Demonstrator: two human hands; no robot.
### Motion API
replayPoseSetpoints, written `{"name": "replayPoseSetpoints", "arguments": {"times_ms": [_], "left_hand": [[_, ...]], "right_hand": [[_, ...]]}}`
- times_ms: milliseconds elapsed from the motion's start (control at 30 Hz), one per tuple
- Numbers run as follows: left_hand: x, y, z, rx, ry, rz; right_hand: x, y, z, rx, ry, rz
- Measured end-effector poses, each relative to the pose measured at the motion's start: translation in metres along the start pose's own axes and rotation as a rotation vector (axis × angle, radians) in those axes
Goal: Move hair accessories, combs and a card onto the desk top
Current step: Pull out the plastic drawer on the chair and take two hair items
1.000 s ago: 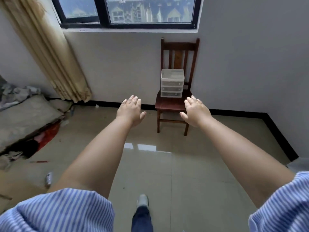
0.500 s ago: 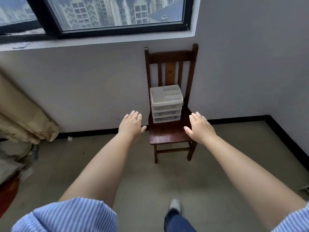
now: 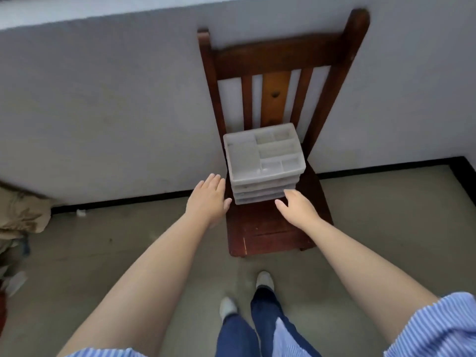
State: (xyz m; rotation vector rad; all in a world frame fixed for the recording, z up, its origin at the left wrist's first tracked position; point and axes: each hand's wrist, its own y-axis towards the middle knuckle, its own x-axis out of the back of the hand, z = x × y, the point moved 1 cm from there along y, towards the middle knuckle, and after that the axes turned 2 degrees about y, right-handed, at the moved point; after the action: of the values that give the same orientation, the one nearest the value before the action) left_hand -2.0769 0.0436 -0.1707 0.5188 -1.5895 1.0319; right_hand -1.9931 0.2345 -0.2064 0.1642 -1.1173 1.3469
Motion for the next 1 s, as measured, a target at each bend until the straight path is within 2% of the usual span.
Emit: {"name": "replayPoseSetpoints", "arguments": {"times_ms": [67,233,333,400,533,700,867,933,1000], "left_hand": [[-0.014,0.032,0.002,-0.032,-0.009,0.025],[-0.056,0.089,0.006,-0.066,-0.022,0.05],[-0.079,0.108,0.012,-0.083,-0.051,0.025],[-0.09,0.114,0.016,-0.104,-0.08,0.006],[-0.103,0.119,0.019,-0.144,-0.095,-0.006],[-0.108,0.12,0.015,-0.111,-0.118,0.0],[-0.106,0.118,0.006,-0.071,-0.156,-0.025],[-0.107,0.11,0.001,-0.043,-0.135,-0.006],[-0.11,0.097,-0.007,-0.117,-0.098,-0.022]], "right_hand": [[-0.012,0.036,0.004,-0.166,0.327,0.037],[-0.053,0.103,0.0,-0.533,1.393,0.062],[-0.065,0.13,-0.007,-0.588,1.749,-0.002],[-0.068,0.141,-0.011,-0.606,1.867,-0.046],[-0.075,0.146,-0.023,-0.579,1.856,-0.049],[-0.09,0.114,-0.051,-0.822,1.61,-0.03],[-0.098,0.067,-0.069,-0.85,1.435,0.043],[-0.092,0.059,-0.068,-0.813,1.28,0.092],[-0.078,0.051,-0.065,-0.726,0.959,0.25]]}}
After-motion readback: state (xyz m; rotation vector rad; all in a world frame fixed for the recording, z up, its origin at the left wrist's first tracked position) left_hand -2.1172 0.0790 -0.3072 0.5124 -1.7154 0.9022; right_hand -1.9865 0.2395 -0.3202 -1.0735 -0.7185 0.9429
